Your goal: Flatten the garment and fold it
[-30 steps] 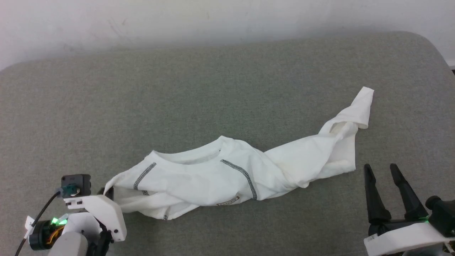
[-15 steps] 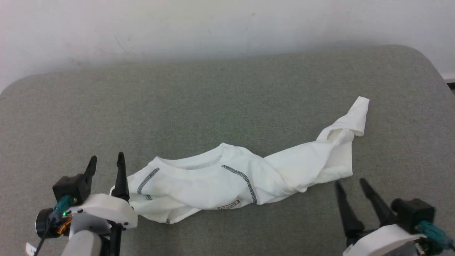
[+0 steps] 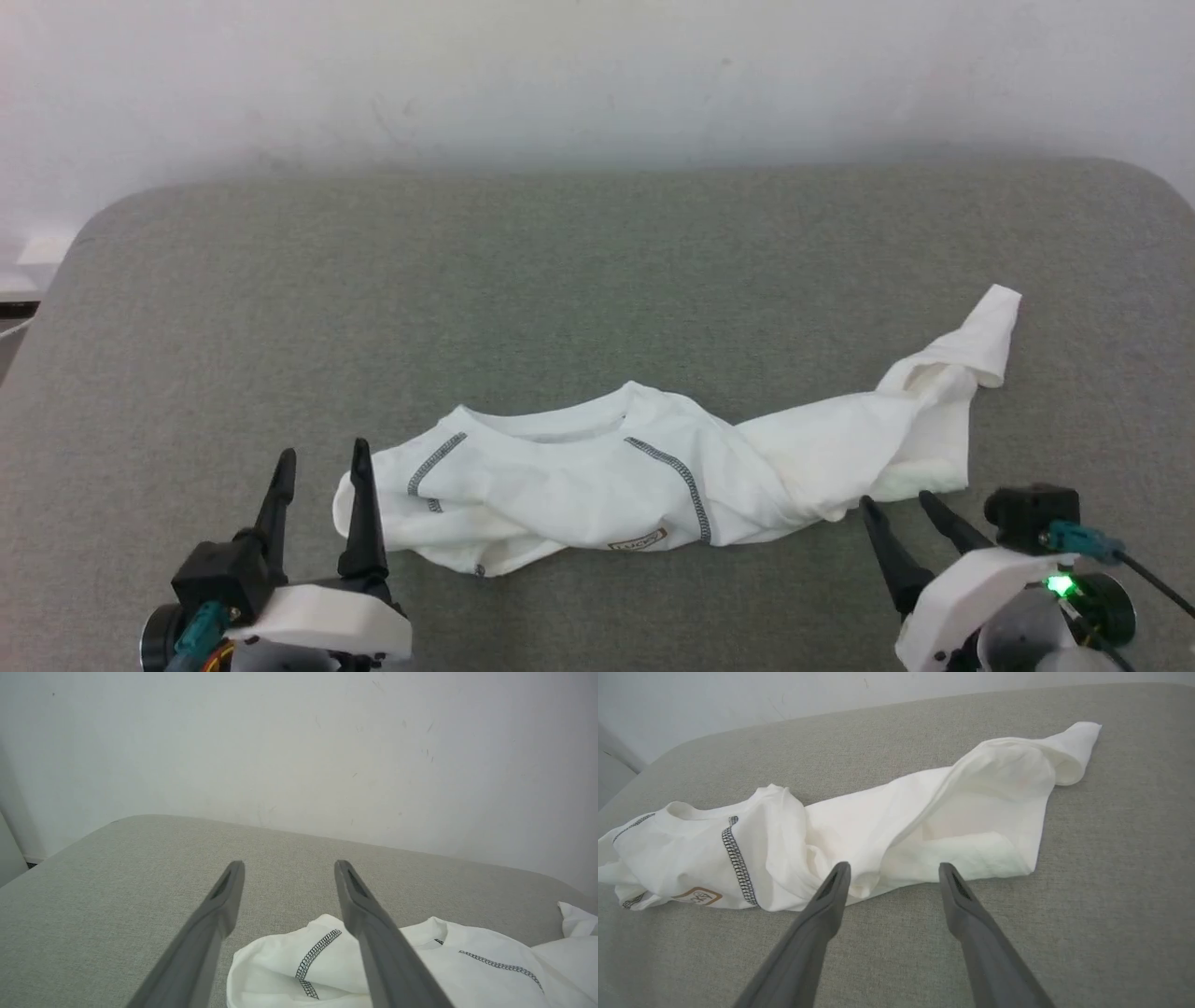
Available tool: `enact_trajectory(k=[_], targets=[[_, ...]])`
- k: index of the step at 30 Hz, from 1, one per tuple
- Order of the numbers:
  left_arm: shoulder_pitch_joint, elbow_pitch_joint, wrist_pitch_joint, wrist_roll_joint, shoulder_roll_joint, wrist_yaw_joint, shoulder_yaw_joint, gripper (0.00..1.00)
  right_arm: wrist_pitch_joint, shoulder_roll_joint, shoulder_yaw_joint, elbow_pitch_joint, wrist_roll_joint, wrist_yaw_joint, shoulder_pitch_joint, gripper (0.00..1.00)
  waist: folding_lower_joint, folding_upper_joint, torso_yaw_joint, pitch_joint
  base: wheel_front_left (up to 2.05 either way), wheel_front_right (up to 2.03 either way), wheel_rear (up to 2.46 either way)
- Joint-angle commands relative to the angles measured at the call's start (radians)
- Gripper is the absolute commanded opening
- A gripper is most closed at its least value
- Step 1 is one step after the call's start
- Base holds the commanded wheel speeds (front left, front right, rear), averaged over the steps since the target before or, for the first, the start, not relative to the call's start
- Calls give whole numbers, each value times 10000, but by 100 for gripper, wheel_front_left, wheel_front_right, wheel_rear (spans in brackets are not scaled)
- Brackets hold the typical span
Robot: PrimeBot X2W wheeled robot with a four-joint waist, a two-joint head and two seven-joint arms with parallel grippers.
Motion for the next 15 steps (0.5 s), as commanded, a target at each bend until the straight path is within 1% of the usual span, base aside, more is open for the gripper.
enact_trajectory(k=[1,6,7,8,11,15], targets=[[106,-112,-44,115,-106,-88,81,100,58,-63,75,265,173,-9,-339,100,1,0,159,-22,0,0,0],[156,-267,-45,387,-348,-266,216,100,364,-309,689,1450,819,-9,-1345,100,1,0,303,75,0,0,0],[146,-268,-46,435,-381,-306,232,100,423,-365,791,1656,917,-9,-1522,36,1,0,335,93,0,0,0],[126,-279,-46,483,-410,-339,254,100,491,-403,867,1832,1021,-9,-1675,0,1,0,360,110,0,0,0],[79,-298,-46,634,-493,-422,316,100,625,-588,1035,2148,1271,-9,-2092,0,1,0,410,149,0,0,0],[55,-338,-46,758,-601,-489,426,100,413,-906,934,1939,1404,-9,-2741,0,1,0,381,244,0,0,0]])
